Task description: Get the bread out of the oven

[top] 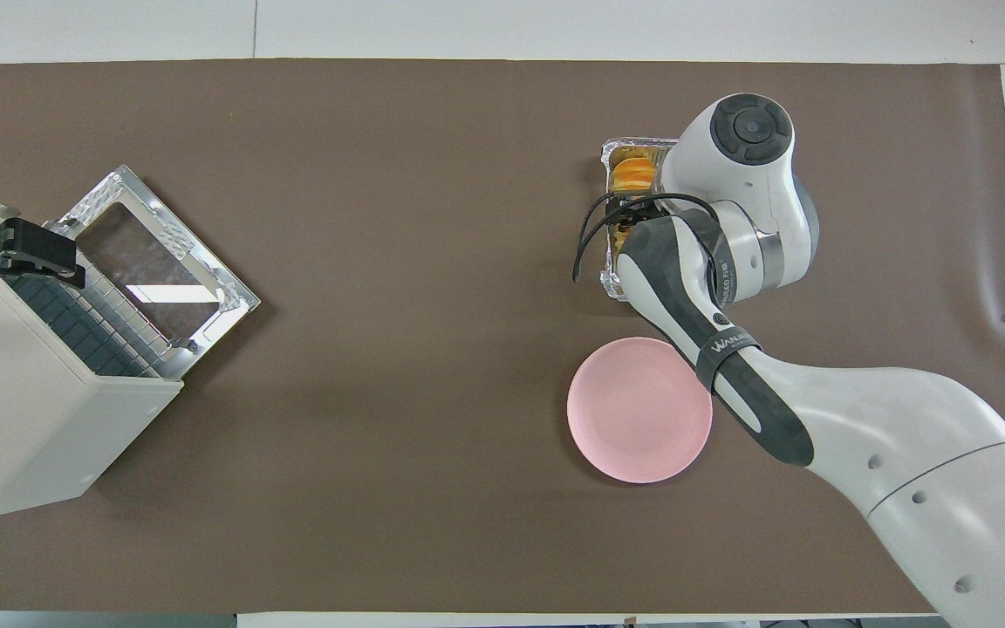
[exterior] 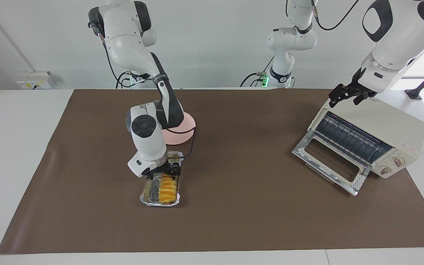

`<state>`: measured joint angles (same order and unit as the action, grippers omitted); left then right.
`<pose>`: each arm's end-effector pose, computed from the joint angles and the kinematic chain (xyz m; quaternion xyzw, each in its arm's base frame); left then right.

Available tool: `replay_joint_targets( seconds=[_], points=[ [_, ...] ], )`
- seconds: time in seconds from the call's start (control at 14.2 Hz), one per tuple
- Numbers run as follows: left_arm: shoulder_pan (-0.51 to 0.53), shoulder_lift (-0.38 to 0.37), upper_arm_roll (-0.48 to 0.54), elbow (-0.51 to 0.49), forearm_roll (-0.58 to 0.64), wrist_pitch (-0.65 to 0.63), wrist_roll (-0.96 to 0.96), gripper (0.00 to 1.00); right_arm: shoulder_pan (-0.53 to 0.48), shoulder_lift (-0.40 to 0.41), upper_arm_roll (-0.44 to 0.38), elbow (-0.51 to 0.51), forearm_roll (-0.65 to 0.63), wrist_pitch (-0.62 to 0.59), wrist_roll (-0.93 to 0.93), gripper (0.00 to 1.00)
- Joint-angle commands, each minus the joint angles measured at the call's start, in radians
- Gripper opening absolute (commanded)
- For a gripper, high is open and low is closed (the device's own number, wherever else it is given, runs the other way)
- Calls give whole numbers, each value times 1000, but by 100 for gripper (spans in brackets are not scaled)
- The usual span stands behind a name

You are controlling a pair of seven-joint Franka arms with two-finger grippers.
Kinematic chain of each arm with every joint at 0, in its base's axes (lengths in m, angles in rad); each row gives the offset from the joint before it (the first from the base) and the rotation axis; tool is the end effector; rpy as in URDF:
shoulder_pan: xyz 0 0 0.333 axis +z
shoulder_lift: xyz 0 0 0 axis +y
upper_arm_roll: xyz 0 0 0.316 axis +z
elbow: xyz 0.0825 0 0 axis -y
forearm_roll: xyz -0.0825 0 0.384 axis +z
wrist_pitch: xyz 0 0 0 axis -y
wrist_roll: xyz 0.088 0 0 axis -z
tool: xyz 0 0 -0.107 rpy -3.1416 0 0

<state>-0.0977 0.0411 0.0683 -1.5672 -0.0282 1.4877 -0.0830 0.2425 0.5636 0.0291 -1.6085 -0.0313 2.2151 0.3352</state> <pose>0.5563 -0.0203 0.5967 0.9978 0.0265 -0.0608 0.0093 0.6699 0.1827 0.3039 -0.9994 0.0251 -0.0222 0.0017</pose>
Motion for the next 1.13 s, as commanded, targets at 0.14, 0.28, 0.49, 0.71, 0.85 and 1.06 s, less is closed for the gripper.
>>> replay_joint_targets(
  seconds=[0.14, 0.28, 0.49, 0.71, 0.85, 1.06],
  points=[
    [10, 3, -2, 12, -13, -1, 5, 100, -12, -10, 6, -25, -21, 29, 34, 0],
    [10, 3, -2, 12, -15, -1, 5, 100, -22, -11, 8, -11, -22, 12, 30, 0],
    [10, 3, -2, 12, -15, -1, 5, 100, -25, -11, 6, 24, -22, -34, 28, 0],
    [10, 3, -2, 12, -15, -1, 5, 100, -23, -7, 8, 79, -21, -109, 27, 0],
    [10, 3, -2, 12, -15, -1, 5, 100, -23, -7, 8, 105, -19, -146, 27, 0],
    [10, 3, -2, 12, -15, -1, 5, 100, -22, -10, 9, 156, -13, -221, 27, 0]
  ],
)
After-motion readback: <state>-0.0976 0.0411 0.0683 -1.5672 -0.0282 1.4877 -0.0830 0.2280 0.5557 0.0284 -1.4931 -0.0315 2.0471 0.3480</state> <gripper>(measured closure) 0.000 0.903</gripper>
